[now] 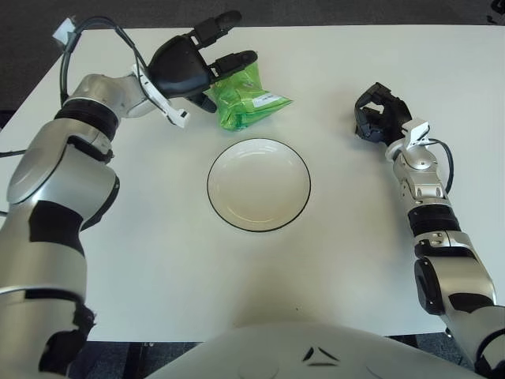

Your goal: Put the snack into the plate.

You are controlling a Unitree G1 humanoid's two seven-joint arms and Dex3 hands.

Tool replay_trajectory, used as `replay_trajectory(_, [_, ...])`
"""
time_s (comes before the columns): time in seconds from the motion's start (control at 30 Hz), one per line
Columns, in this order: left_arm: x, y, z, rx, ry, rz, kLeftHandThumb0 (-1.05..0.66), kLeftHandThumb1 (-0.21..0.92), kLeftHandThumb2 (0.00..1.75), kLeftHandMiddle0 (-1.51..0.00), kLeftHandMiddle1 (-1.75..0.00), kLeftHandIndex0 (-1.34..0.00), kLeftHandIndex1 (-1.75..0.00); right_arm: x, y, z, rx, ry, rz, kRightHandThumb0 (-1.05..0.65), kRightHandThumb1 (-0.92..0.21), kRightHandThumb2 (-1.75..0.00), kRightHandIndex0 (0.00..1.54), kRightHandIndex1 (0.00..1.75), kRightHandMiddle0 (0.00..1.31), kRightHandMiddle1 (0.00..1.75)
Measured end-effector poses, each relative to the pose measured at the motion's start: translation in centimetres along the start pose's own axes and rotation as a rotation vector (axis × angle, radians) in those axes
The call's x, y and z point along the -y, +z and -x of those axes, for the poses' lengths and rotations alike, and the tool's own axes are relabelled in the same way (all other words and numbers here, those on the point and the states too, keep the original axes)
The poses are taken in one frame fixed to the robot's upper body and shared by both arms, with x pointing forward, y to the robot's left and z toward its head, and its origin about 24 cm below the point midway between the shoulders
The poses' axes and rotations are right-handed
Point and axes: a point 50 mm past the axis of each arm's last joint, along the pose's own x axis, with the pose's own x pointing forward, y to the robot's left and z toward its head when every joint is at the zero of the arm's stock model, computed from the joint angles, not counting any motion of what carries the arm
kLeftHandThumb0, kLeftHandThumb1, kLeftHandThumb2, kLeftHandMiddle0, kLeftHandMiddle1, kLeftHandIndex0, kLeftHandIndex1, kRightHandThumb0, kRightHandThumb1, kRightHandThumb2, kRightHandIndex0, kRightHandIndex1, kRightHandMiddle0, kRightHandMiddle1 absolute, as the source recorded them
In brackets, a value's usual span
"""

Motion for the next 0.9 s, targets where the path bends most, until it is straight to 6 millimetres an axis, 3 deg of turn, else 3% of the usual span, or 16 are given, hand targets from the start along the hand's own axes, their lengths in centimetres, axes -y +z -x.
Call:
replay_trajectory(0.3, [0.3, 0.5, -1.5, 0.079, -0.022, -0.089, -0.24, 0.92, 0.12, -0.08, 0.0, -0.33, -0.04, 0.0, 0.0, -0.1, 0.0, 0.014, 0.0, -0.4, -0.63, -0.91, 0.83, 1.75, 0.39, 1.75])
replay_trajectory(0.9, [0.0, 1.0, -3.1, 0.229, -0.114, -0.102, -0.25, 0.92, 0.22, -0.16, -0.03, -0.32, -0.02, 0.0, 0.0, -0.1, 0.006, 0.018, 0.003, -0.4, -0.63, -0.91, 0.83, 1.75, 0.39, 1.75])
